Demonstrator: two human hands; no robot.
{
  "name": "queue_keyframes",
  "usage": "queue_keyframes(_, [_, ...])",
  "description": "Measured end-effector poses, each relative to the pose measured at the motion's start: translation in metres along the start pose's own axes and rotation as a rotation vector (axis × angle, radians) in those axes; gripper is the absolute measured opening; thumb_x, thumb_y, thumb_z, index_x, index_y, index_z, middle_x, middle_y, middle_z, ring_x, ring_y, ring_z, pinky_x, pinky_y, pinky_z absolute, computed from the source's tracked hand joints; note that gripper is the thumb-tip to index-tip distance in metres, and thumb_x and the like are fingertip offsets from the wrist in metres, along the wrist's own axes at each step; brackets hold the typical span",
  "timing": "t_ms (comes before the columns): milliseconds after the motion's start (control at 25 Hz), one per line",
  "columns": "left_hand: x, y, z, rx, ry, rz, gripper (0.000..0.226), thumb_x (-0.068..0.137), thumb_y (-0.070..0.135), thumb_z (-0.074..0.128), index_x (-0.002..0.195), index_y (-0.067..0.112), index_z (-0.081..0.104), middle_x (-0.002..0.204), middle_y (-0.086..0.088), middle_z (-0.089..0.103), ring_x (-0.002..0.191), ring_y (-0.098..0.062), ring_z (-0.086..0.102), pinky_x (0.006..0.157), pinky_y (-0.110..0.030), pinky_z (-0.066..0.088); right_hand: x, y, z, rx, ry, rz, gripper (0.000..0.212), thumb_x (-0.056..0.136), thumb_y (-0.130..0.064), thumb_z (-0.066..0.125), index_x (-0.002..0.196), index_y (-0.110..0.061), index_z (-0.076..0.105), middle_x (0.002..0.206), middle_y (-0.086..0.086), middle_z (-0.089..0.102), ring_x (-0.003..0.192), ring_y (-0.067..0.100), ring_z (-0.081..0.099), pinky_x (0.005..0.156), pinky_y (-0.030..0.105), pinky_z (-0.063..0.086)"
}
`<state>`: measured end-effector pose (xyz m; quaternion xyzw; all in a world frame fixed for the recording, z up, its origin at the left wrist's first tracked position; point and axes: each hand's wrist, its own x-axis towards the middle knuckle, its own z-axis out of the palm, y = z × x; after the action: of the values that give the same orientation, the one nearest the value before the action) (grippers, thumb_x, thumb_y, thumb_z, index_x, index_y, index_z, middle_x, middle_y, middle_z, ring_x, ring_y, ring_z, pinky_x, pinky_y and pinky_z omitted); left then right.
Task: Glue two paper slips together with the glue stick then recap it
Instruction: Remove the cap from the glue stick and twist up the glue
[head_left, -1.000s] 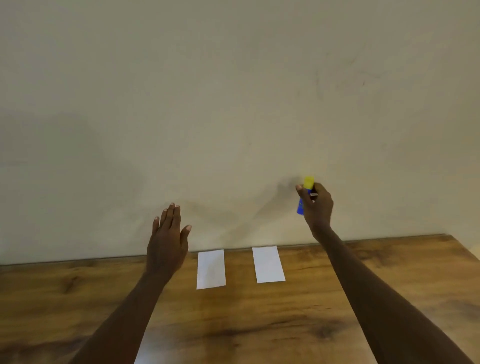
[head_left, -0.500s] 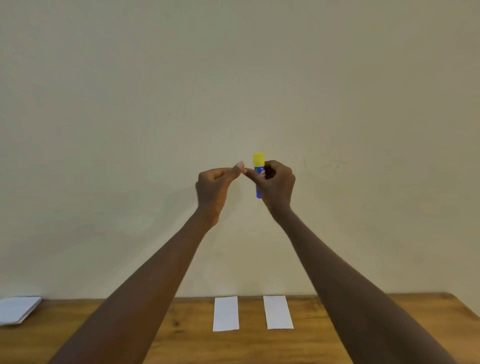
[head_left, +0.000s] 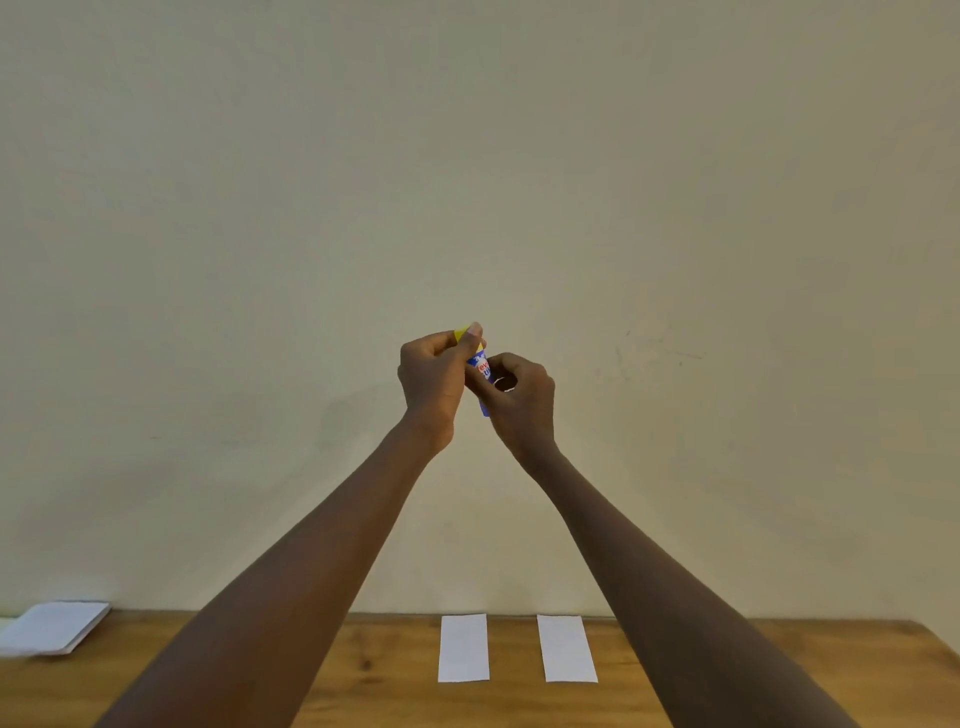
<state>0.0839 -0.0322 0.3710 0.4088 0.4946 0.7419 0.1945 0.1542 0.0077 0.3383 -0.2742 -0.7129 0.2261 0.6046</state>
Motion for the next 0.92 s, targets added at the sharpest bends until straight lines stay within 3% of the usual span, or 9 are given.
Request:
queue_keyframes(120, [0.001, 0.003, -0.003, 0.009, -0.053, -0.045, 0.022, 0.089, 0.021, 0.053, 0.088, 0.002, 0.065, 0.094, -0.013, 0.067, 0.078, -0.017, 0.062, 0.072, -0.021, 0.052, 0.000, -0.001, 0.001, -0.054, -0.123, 0.011, 0.035, 0.085, -0.026, 0.057, 0.062, 0.001, 0.054, 0.055, 0.015, 0.049, 0.052, 0.021, 0.038, 0.051, 0.029, 0.028])
queue_keyframes(240, [0.003, 0.008, -0.009, -0.071, -0.143, -0.087, 0.028, 0.095, 0.024, 0.041, 0.080, 0.010, 0.060, 0.091, -0.007, 0.066, 0.084, -0.017, 0.063, 0.066, -0.015, 0.052, -0.004, -0.001, 0.002, -0.013, -0.239, 0.038, 0.038, 0.092, -0.022, 0.045, 0.065, 0.001, 0.059, 0.061, 0.014, 0.057, 0.050, 0.015, 0.046, 0.051, 0.014, 0.034])
queue_keyframes(360, [0.008, 0.013, -0.014, -0.134, -0.165, -0.161, 0.030, 0.098, 0.028, 0.031, 0.078, 0.019, 0.053, 0.084, 0.004, 0.064, 0.100, -0.020, 0.060, 0.097, -0.044, 0.040, -0.012, 0.004, 0.002, 0.049, -0.239, 0.083, 0.037, 0.093, -0.020, 0.040, 0.069, 0.000, 0.059, 0.066, 0.010, 0.057, 0.052, 0.009, 0.047, 0.054, 0.013, 0.036])
queue_keyframes(440, [0.010, 0.013, -0.017, -0.147, -0.153, -0.195, 0.030, 0.098, 0.030, 0.026, 0.080, 0.021, 0.049, 0.088, 0.005, 0.063, 0.105, -0.021, 0.058, 0.102, -0.052, 0.034, -0.014, 0.008, -0.001, 0.080, -0.194, 0.099, 0.032, 0.092, -0.023, 0.042, 0.068, -0.006, 0.054, 0.062, 0.005, 0.056, 0.050, 0.008, 0.049, 0.053, 0.016, 0.037])
queue_keyframes(560, [0.009, 0.005, -0.022, -0.087, -0.251, -0.211, 0.026, 0.096, 0.040, 0.028, 0.097, 0.020, 0.045, 0.107, 0.002, 0.060, 0.113, -0.022, 0.052, 0.100, -0.053, 0.032, -0.012, 0.008, -0.008, 0.145, -0.167, 0.108, 0.026, 0.090, -0.028, 0.046, 0.075, -0.007, 0.050, 0.058, -0.001, 0.054, 0.040, 0.006, 0.053, 0.042, 0.014, 0.040])
queue_keyframes(680, [0.002, -0.002, -0.018, 0.007, -0.333, -0.167, 0.022, 0.088, 0.038, 0.050, 0.099, 0.019, 0.045, 0.102, -0.003, 0.058, 0.103, -0.022, 0.052, 0.093, -0.048, 0.038, -0.008, 0.004, -0.011, 0.142, -0.153, 0.074, 0.020, 0.088, -0.025, 0.051, 0.076, -0.009, 0.048, 0.059, 0.000, 0.056, 0.037, 0.005, 0.052, 0.039, 0.010, 0.038])
queue_keyframes(840, [-0.004, 0.000, -0.011, -0.014, -0.167, 0.030, 0.029, 0.075, 0.016, 0.071, 0.067, 0.013, 0.044, 0.059, 0.002, 0.055, 0.058, -0.006, 0.059, 0.060, -0.023, 0.052, -0.011, 0.002, -0.012, 0.105, -0.124, 0.068, 0.026, 0.078, -0.023, 0.065, 0.091, -0.004, 0.054, 0.076, 0.007, 0.059, 0.054, 0.013, 0.058, 0.051, 0.019, 0.048])
queue_keyframes(920, [-0.001, 0.002, -0.010, -0.009, -0.073, 0.072, 0.035, 0.072, 0.015, 0.073, 0.061, 0.013, 0.041, 0.052, 0.006, 0.052, 0.056, -0.006, 0.058, 0.064, -0.027, 0.053, -0.017, 0.003, -0.012, 0.144, -0.038, 0.108, 0.037, 0.069, -0.023, 0.074, 0.096, -0.008, 0.054, 0.079, 0.000, 0.059, 0.063, 0.013, 0.059, 0.057, 0.019, 0.050])
